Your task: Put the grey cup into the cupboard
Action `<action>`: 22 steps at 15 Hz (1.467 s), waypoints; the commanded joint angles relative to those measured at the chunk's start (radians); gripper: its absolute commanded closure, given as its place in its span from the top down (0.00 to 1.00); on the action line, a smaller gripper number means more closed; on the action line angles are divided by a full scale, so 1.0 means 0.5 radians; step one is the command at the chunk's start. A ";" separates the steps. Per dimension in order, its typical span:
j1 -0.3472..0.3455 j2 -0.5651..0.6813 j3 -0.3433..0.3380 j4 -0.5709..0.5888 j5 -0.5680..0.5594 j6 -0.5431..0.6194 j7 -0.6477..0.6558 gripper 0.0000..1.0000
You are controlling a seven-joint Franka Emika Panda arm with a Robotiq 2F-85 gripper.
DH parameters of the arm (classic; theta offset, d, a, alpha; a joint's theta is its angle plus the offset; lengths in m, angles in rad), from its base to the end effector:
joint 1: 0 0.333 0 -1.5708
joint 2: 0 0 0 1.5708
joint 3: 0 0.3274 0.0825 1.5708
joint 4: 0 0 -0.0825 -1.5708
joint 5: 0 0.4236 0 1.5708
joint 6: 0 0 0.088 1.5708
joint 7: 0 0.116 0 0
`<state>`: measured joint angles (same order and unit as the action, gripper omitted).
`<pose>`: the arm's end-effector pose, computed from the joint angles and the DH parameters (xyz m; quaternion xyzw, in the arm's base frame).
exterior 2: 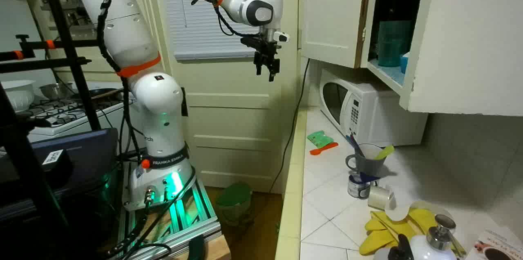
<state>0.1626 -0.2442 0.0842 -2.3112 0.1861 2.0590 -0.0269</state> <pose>0.4823 0.1338 0.4251 -0.9932 -0.0911 0.0117 0.0709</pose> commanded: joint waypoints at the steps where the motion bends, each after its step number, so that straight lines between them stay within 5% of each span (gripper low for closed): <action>1: -0.020 0.000 0.019 0.003 0.005 -0.005 -0.003 1.00; 9: -0.020 0.000 0.019 0.003 0.005 -0.005 -0.003 1.00; 18: -0.447 0.021 -0.036 -0.340 -0.726 0.874 0.765 1.00; 21: -0.645 0.059 -0.065 -0.403 -1.010 0.978 1.053 1.00; 22: -0.541 0.056 -0.074 -0.348 -0.843 0.924 0.859 1.00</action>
<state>-0.1114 -0.2156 0.0491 -2.4870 -0.2397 2.5237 0.4075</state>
